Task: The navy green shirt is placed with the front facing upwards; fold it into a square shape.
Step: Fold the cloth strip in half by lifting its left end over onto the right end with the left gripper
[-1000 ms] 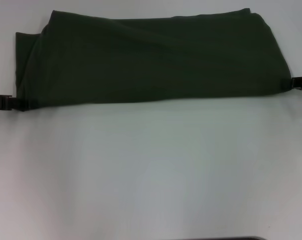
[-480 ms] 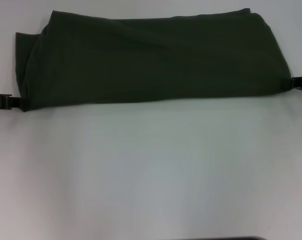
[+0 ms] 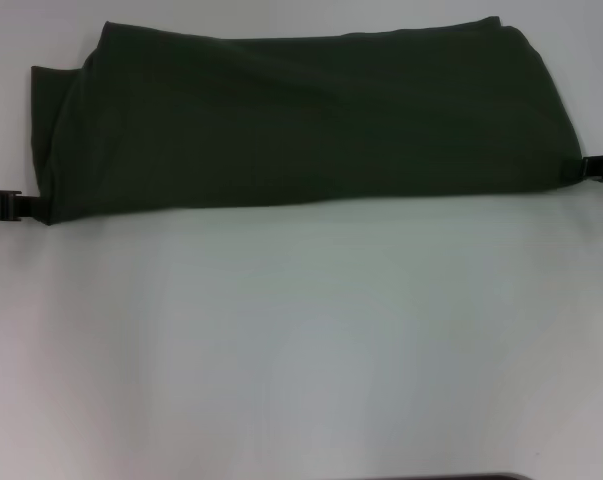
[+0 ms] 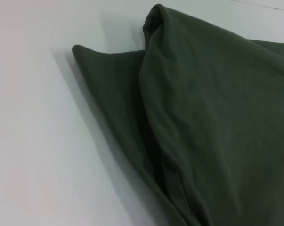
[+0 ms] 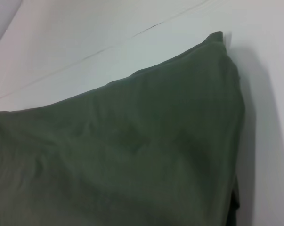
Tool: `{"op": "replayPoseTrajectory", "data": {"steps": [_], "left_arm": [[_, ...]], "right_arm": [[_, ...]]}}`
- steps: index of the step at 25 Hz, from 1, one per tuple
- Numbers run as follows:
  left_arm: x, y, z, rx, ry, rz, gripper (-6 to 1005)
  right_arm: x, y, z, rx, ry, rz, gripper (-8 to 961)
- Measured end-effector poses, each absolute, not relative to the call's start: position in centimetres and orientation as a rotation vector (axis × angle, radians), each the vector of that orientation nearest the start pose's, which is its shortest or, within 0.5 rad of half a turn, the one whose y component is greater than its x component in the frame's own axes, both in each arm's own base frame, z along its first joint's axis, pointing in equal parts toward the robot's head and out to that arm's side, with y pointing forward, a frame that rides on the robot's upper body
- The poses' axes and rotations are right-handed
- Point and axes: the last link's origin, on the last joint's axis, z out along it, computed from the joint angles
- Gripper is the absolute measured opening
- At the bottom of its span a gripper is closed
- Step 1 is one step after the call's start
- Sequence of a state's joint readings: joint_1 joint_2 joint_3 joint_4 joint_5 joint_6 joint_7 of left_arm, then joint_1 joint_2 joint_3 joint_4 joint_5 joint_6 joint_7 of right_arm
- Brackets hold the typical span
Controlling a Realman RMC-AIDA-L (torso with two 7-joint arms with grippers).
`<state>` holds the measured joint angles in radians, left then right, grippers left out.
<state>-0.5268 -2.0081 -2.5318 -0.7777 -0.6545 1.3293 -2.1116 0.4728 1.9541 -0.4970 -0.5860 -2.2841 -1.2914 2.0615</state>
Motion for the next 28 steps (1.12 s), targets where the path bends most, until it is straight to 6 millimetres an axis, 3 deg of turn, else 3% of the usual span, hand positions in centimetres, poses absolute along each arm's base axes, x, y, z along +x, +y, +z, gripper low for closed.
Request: {"op": "replayPoseTrajectory", "data": {"steps": [16,28], "left_arm": [[-34.1,32.0,5.5,-2.338,-1.527,-0.124,12],[-34.1,28.1,6.0,-2.450,-1.612,-0.120,12]], "right_arm": [[37.5,30.4,5.6,-2.121,1.657,0.458,13],[38.8,26.3,6.6,-2.162,1.722,0.494,12]]}}
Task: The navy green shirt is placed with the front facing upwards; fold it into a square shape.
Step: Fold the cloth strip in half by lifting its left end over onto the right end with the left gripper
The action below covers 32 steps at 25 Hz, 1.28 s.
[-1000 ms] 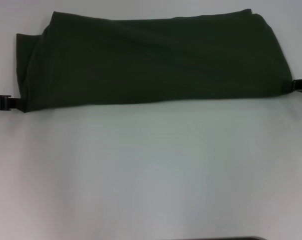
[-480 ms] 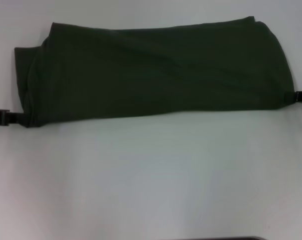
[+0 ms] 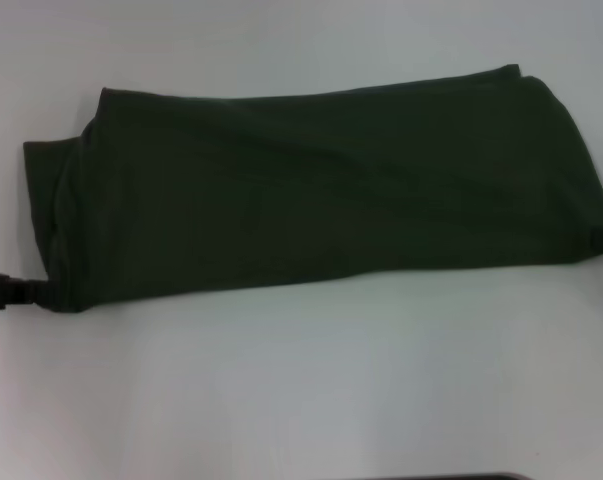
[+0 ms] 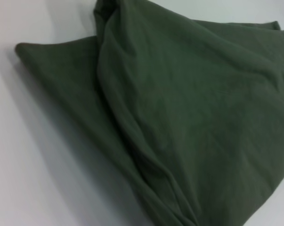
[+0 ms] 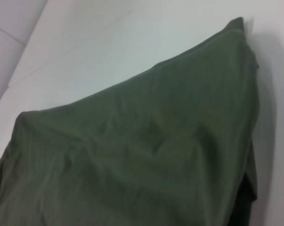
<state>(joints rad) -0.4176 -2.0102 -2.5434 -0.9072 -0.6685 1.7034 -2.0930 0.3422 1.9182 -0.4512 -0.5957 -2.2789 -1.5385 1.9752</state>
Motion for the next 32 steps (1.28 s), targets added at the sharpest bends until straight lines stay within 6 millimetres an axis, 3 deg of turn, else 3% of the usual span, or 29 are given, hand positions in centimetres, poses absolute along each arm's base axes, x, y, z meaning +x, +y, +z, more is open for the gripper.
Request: {"op": "replayPoseTrajectory", "data": {"steps": [8,19,32], "left_arm": [[-34.3,25.8,6.4,-2.478,-1.672,-0.124,12],[-35.4,22.9,6.6,-2.475,-1.730,-0.187,12],[-35.7,21.4,6.3,-2.512,-1.750,-0.179,13]], "right_arm": [[39.4,23.6,7.3,-2.214,1.750,0.500,12],[39.1,22.0,7.5,-2.268,1.757,0.540,13],[39.0,20.2,6.8,-2.332,1.785,0.526,13]]}}
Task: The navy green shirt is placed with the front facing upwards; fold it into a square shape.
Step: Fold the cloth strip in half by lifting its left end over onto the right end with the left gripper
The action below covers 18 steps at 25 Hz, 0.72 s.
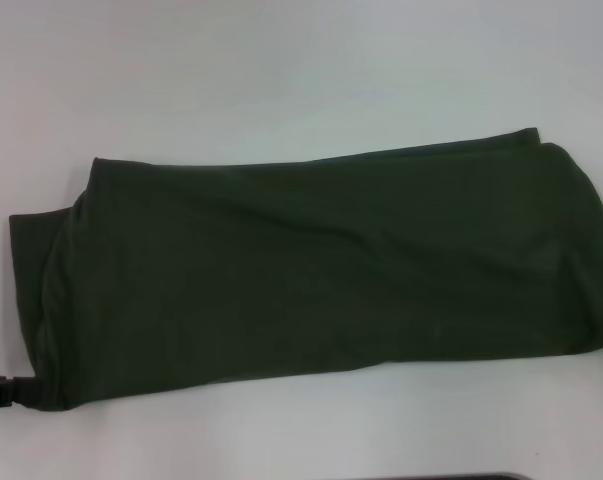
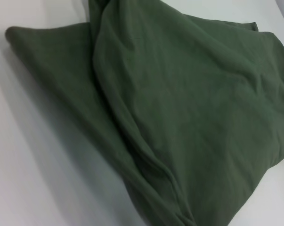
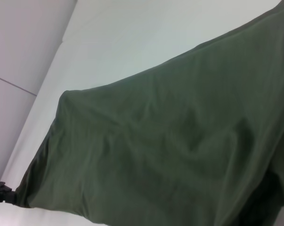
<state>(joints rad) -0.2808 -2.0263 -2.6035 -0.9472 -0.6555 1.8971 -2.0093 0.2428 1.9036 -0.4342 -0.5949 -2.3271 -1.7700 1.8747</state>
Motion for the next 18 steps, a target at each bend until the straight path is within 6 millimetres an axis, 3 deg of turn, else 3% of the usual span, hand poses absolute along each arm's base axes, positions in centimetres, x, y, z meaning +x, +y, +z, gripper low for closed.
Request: {"op": "replayPoseTrajectory", "data": {"steps": [18], "left_arm": [[-36.7,21.3,6.8,-2.483,-1.771,-0.074,13]], "right_arm": [[41.3,19.9,7.8,-2.176,1.816,0.450,13]]}}
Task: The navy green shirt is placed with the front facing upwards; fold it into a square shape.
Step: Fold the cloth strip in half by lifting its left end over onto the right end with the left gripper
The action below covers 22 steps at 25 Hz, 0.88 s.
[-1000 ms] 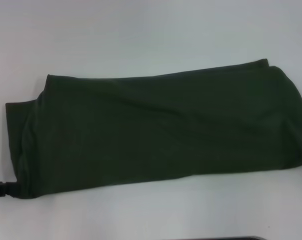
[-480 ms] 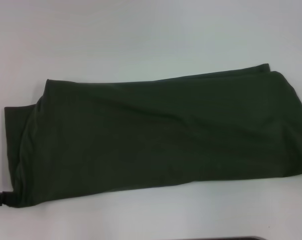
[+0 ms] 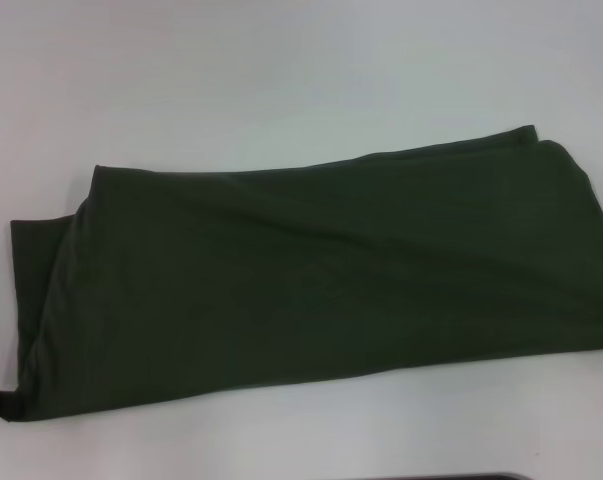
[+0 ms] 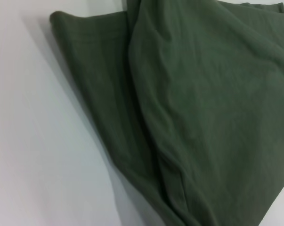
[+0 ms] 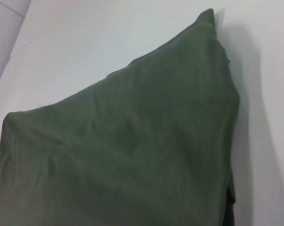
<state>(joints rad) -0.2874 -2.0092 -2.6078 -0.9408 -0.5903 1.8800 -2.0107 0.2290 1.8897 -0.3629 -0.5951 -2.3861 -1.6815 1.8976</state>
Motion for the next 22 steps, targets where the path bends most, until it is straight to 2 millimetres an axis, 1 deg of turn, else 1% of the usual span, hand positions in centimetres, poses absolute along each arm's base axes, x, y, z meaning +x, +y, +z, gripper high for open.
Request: {"op": "replayPoseTrajectory", "data": {"steps": [12,22], "left_arm": [[-36.99,20.94,6.86,-2.478,-1.781,-0.071,12],[-37.00,21.14,7.02,-2.475,-1.777,-0.069,13]], "right_arm": [[41.34,19.71,7.85,-2.171,1.822,0.447,13],[41.42,19.52,7.91,-2.168,1.826,0.446,13]]}}
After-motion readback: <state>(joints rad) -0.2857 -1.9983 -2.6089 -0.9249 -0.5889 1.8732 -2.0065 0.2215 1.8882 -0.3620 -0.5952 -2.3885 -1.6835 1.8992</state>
